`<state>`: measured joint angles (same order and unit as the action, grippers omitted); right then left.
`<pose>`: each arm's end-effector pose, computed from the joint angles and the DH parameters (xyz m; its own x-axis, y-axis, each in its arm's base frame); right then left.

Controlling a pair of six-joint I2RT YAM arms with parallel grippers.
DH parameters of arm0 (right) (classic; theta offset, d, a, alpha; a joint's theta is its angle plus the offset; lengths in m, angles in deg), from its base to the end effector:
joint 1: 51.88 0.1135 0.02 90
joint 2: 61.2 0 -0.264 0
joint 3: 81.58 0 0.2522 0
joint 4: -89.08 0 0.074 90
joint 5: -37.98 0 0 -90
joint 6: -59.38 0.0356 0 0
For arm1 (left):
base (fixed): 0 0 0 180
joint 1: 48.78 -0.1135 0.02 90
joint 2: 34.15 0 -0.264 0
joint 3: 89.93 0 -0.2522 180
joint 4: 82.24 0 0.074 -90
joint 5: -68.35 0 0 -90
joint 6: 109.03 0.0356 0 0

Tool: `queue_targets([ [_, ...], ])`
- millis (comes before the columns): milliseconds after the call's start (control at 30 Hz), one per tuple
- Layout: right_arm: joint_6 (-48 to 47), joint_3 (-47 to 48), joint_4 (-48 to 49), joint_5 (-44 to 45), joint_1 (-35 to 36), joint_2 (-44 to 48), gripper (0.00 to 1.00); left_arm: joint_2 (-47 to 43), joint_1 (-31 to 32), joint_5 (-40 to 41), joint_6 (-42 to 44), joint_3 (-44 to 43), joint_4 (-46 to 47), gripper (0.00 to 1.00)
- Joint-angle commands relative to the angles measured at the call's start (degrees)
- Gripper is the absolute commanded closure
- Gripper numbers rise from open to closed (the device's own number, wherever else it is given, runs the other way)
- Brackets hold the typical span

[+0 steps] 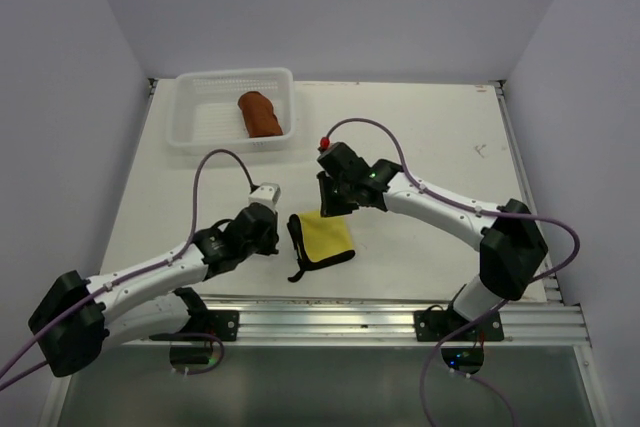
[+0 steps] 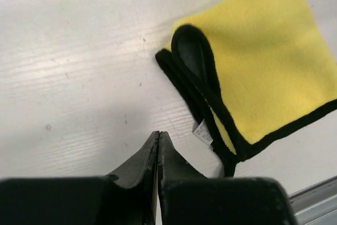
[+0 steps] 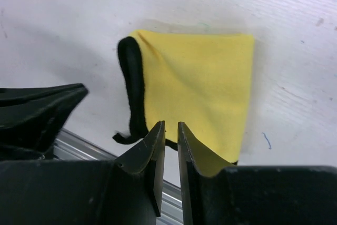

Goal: Roll the towels
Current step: Fold the towel

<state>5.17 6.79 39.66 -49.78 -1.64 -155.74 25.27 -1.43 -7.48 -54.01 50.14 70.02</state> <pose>0.2272 0.2709 0.2592 -0.8690 -0.1308 -0.4773 -0.3030 0.9031 0.3043 0.1400 -0.1391 0.1770 -0.7518 -0.0043 -0.6594 0.2069 0.9479 -0.2421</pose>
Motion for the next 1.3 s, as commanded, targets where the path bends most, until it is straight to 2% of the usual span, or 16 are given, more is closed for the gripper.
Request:
queue_targets([
  [0, -0.37, -5.34, 1.03, 0.57, -2.07, 3.92, 0.81, -2.99, -0.33, 5.51, -1.06, -7.30, -6.85, 0.96],
  [133, -0.02, -10.88, 4.45, -1.01, -2.95, 5.95, 0.83, -3.08, -0.33, 5.69, 1.05, -13.53, -6.24, 0.95],
  [300, 1.73, -17.21, 8.14, -1.98, -2.95, 5.77, 0.86, -0.36, -0.33, 0.77, 3.87, -15.04, 3.24, 0.93],
  [367, 2.44, -19.66, 9.99, -1.98, -2.95, 5.60, 0.87, 2.87, -0.24, -0.37, 4.48, -16.10, 4.31, 0.93],
  [533, 2.62, -21.96, 12.27, -1.98, -2.95, 3.14, 0.87, 9.47, -0.33, -4.06, 5.54, -17.24, 10.28, 0.93],
  [733, 3.14, -21.88, 13.16, -1.98, -2.95, 1.82, 0.87, 14.84, -0.33, -4.77, 5.63, -19.18, 15.55, 0.93],
  [900, 3.14, -21.08, 12.19, -1.98, -3.04, 1.20, 0.87, 18.62, -0.33, -5.47, 5.63, -18.30, 18.10, 0.93],
  [1267, 3.67, -20.73, 11.31, -1.98, -3.04, 0.76, 0.87, 21.53, -0.24, 1.64, 4.48, -10.04, 16.44, 0.96],
])
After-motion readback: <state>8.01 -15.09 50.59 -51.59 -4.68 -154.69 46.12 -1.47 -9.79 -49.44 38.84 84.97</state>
